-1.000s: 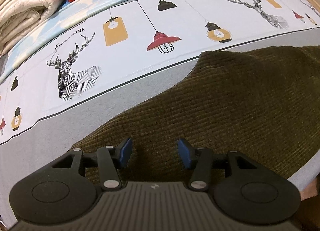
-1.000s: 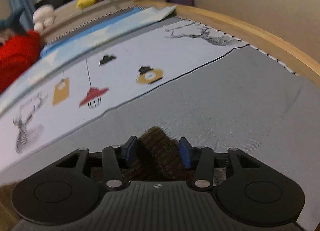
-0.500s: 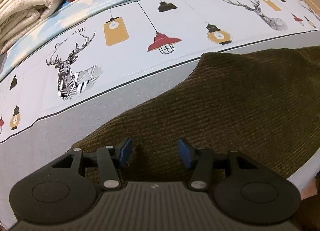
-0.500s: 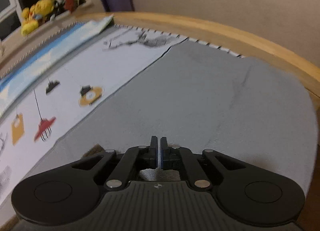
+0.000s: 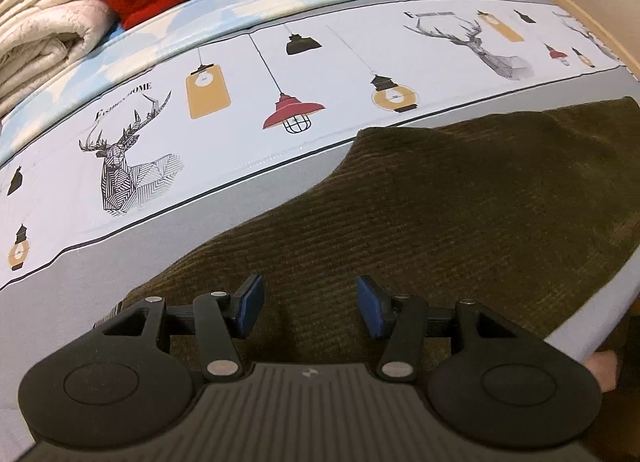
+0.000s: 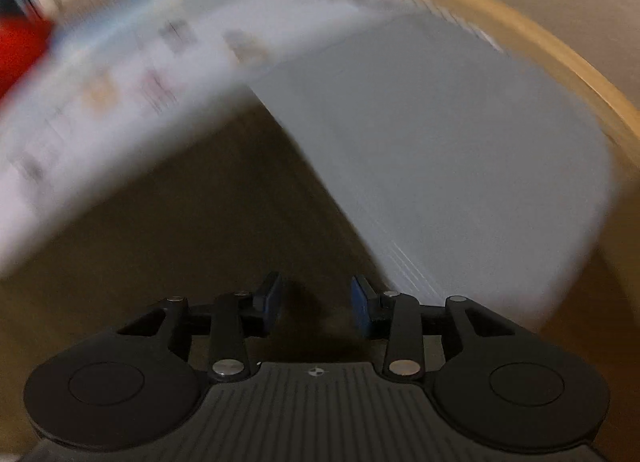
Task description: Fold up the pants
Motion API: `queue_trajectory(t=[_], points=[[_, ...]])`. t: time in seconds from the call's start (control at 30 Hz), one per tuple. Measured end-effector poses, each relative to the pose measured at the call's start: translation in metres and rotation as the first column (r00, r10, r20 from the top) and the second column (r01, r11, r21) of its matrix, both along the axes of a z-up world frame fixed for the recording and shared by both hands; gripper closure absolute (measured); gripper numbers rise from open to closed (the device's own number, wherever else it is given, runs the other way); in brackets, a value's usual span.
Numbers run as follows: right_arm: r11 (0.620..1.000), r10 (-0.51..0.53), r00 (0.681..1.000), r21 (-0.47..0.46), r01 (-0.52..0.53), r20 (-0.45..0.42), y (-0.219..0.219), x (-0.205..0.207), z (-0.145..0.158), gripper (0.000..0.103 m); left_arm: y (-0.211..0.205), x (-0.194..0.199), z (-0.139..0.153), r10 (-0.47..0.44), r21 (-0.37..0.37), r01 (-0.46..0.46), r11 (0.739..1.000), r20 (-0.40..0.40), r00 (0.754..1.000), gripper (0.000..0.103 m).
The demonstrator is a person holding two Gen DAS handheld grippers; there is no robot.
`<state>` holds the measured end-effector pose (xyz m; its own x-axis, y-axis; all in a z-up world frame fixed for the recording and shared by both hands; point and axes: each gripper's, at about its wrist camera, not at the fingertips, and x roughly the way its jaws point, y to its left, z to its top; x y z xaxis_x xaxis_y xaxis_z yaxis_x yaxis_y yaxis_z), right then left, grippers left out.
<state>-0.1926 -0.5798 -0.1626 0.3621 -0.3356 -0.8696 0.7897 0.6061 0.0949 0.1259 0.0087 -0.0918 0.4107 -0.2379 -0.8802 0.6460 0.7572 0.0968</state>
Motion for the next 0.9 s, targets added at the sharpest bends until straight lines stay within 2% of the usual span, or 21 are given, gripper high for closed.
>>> queue_trajectory(t=[0.03,0.07,0.13,0.27,0.4,0.5,0.53,0.57,0.6,0.73,0.77,0.83,0.9], points=[[0.999,-0.014,1.000,-0.031,0.013,-0.011,0.002,-0.006,0.001,0.062,0.003,-0.002,0.000,0.001,0.001,-0.001,1.000,0.002,1.000,0.046],[0.998,-0.054,0.999,-0.041,0.053,-0.006,0.001,-0.014,0.003,0.052,0.005,-0.003,0.001,0.002,0.002,-0.002,1.000,0.004,1.000,0.046],[0.987,-0.162,0.985,0.012,0.161,0.059,-0.004,-0.033,0.006,0.051,0.011,-0.005,0.002,0.012,0.004,-0.012,1.000,0.010,1.000,0.045],[0.946,-0.308,0.934,0.160,0.281,0.182,-0.009,-0.056,0.008,0.051,0.021,-0.004,0.005,0.041,-0.003,-0.041,0.999,0.013,0.999,0.045],[0.861,-0.456,0.852,0.371,0.349,0.256,-0.012,-0.063,-0.009,0.051,0.022,-0.007,0.004,0.041,0.008,-0.042,0.999,0.011,0.999,0.045],[0.813,-0.519,0.821,0.437,0.386,0.240,-0.008,-0.059,-0.023,0.051,0.023,-0.009,0.000,0.033,0.026,-0.033,0.999,0.009,0.999,0.045],[0.812,-0.525,0.816,0.430,0.394,0.242,-0.006,-0.057,-0.024,0.052,0.024,-0.009,-0.001,0.033,0.031,-0.034,0.999,0.009,0.999,0.045],[0.815,-0.528,0.812,0.415,0.404,0.247,-0.004,-0.055,-0.023,0.062,0.025,-0.008,-0.002,0.036,0.035,-0.036,0.999,0.008,0.999,0.045],[0.816,-0.532,0.810,0.402,0.415,0.245,-0.003,-0.052,-0.021,0.083,0.027,-0.007,-0.002,0.041,0.034,-0.041,0.999,0.007,0.999,0.045],[0.820,-0.548,0.785,0.370,0.436,0.289,0.010,-0.053,-0.011,0.087,0.033,-0.002,0.001,0.061,0.021,-0.061,0.998,0.007,0.998,0.045],[0.839,-0.529,0.794,0.326,0.437,0.298,0.015,-0.048,-0.004,0.088,0.034,-0.001,0.002,0.066,0.012,-0.066,0.998,0.007,0.998,0.045],[0.896,-0.443,0.833,0.186,0.402,0.331,0.034,-0.032,0.020,0.088,0.036,0.001,0.005,0.073,0.000,-0.073,0.997,0.009,0.997,0.045],[0.953,-0.267,0.893,-0.035,0.300,0.362,0.070,-0.006,0.055,0.088,0.037,0.003,0.008,0.076,-0.012,-0.075,0.997,0.014,0.997,0.045]])
